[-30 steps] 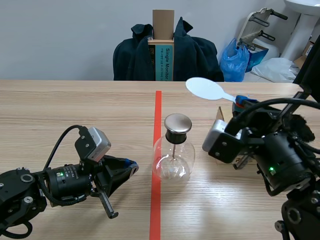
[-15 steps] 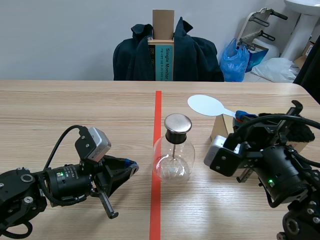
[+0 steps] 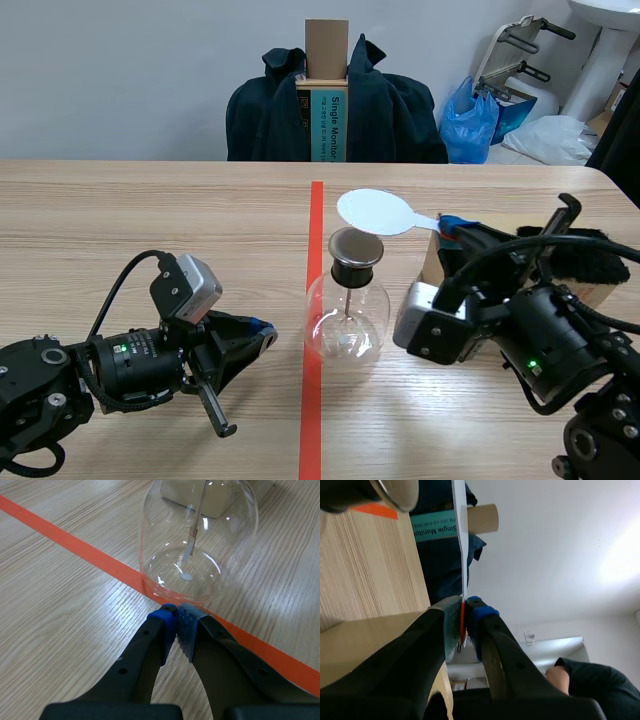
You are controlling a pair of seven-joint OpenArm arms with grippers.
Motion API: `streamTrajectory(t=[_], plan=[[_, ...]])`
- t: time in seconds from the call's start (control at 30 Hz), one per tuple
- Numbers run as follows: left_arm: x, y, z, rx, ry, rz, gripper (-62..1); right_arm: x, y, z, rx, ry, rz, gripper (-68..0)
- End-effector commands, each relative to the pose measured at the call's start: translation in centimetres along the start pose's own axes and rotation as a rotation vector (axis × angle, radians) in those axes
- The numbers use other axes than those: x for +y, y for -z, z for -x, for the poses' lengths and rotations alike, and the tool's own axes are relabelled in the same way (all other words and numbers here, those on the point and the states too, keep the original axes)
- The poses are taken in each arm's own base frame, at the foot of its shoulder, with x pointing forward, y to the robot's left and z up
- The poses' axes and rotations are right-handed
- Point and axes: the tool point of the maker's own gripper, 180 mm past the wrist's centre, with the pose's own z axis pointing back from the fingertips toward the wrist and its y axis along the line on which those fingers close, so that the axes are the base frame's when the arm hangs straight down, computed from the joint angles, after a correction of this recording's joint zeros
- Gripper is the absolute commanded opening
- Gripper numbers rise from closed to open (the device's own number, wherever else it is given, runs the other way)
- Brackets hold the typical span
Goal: Do the electroscope experiment.
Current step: 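Move the plate toward and away from the electroscope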
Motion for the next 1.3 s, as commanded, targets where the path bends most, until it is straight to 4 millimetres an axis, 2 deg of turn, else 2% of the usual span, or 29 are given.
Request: streamTrajectory(t=[0.0,0.27,0.77,0.97,1.27], plan=[[0.3,0.1,-1.1,-0.036,0.006,-0.004,-58.8,-1.2,0.4,-0.1,-0.030,-0.039,0.032,-66.7],[0.3,0.1,-1.1,-0.036,0.006,-0.004,-58.8,-0.8,0.3,-1.7,-0.119,-0.059,0.013,-66.7],[0.3,0.1,-1.1,-0.036,0.006,-0.004,-58.8,-0.3,0.2,-1.8,-0.129,-0.086,-0.018,-66.7],[0.3,0.1,-1.1,-0.036,0.006,-0.004,-58.8,-0.3,0.3,-0.9,-0.080,-0.093,-0.018,-66.7],[0.3,0.1,-1.1,-0.035,0.006,-0.004,-58.8,-0.2,0.3,1.7,0.053,-0.163,-0.032,-66.7]])
